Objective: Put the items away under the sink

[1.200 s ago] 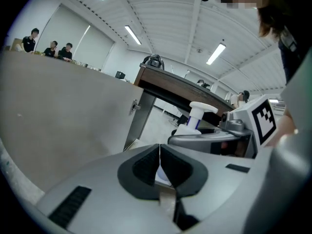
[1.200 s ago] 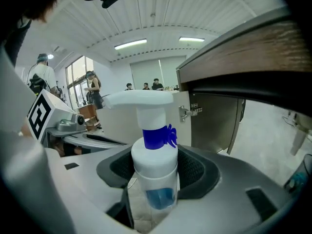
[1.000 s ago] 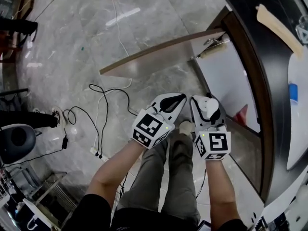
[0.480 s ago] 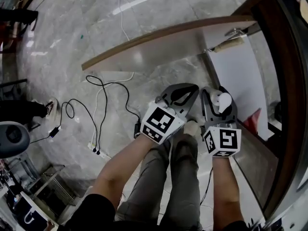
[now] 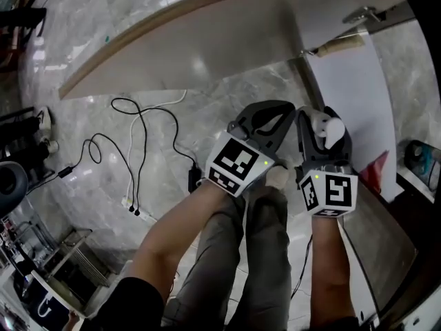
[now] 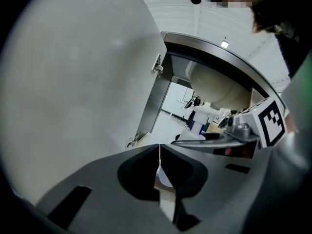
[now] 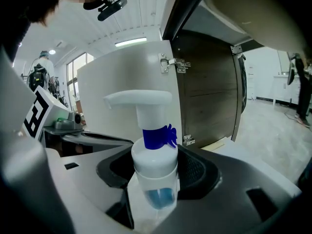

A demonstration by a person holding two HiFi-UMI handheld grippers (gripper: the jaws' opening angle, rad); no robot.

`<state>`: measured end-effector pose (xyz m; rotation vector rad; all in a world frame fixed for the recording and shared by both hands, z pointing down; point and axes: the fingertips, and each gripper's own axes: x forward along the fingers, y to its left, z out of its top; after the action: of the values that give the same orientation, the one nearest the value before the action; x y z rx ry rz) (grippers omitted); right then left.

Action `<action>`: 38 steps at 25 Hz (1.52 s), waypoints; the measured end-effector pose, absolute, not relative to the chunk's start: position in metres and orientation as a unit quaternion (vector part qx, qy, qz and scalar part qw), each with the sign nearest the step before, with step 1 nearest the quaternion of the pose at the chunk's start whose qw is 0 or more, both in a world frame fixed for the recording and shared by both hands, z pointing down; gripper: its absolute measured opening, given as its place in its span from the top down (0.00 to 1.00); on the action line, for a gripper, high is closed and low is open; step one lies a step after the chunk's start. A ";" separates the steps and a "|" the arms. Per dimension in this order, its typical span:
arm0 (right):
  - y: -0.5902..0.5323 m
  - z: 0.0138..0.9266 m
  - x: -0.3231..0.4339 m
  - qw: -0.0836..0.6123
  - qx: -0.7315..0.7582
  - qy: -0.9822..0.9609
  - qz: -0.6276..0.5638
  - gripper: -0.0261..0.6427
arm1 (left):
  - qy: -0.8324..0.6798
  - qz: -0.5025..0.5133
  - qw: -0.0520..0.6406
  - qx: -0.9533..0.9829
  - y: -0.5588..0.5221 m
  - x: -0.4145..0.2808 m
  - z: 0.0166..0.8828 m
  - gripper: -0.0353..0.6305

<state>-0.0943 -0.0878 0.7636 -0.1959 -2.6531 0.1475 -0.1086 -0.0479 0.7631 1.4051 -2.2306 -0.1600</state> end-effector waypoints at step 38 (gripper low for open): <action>-0.198 0.859 -0.144 0.198 0.038 -0.978 0.046 0.59 | -0.852 -0.071 0.183 0.485 -0.131 -0.160 0.862 0.93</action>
<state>-0.1440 -0.1985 0.8587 0.1062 -2.7374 0.1293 -0.1596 -0.1314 0.8617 1.3694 -2.4029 -0.2016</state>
